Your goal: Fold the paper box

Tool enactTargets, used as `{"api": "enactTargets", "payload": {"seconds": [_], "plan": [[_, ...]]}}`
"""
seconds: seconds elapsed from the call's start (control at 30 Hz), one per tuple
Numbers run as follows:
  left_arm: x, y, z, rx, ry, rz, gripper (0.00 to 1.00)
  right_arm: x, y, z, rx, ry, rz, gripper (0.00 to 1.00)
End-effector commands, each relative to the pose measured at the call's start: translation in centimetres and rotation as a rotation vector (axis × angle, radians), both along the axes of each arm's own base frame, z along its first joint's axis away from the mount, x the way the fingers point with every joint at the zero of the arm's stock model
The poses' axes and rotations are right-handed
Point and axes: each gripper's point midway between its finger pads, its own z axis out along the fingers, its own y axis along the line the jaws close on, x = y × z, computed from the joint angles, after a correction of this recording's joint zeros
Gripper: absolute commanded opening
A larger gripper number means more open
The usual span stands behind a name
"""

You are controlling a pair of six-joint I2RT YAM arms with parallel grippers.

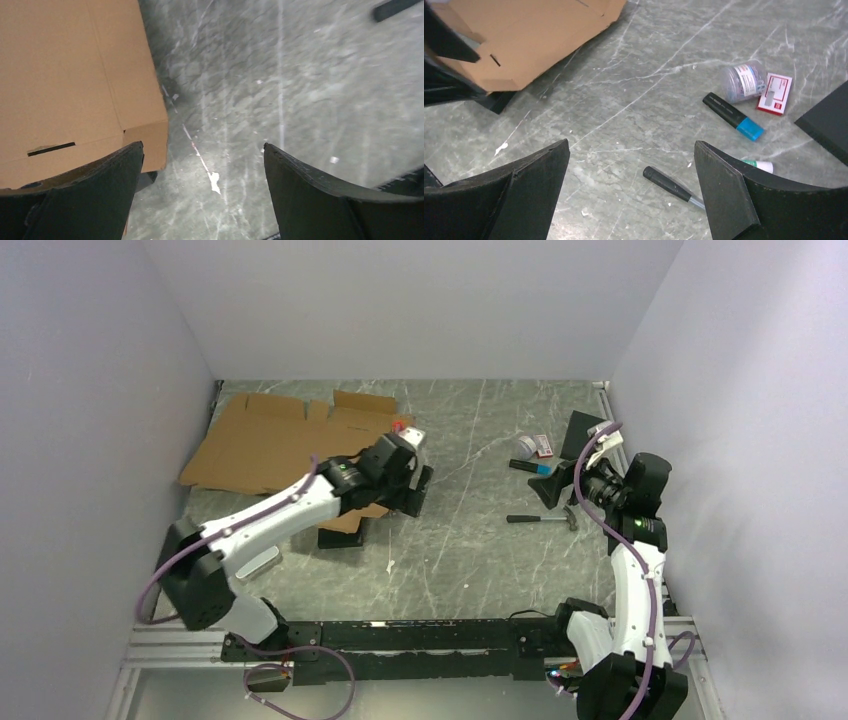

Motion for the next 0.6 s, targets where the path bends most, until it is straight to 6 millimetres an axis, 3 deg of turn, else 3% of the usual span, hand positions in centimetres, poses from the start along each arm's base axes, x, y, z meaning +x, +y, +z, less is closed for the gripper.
{"api": "enactTargets", "payload": {"seconds": [0.0,0.17,0.4,0.57], "plan": [[1.7,0.5,-1.6,0.184,-0.052,0.065,0.93,-0.7,1.1,1.3,-0.042,-0.103,0.109,1.00],[3.2,-0.9,-4.8,0.347,-0.043,0.064,0.88,-1.1,1.8,1.2,-0.022,-0.101,0.153,1.00],[7.0,0.1,-8.5,0.633,-0.147,0.124,0.81,-1.3,2.1,1.0,-0.012,-0.098,0.168,1.00],[9.2,1.0,-9.3,0.771,-0.256,0.158,0.80,-1.3,2.2,1.0,-0.007,-0.097,0.175,1.00]]}}
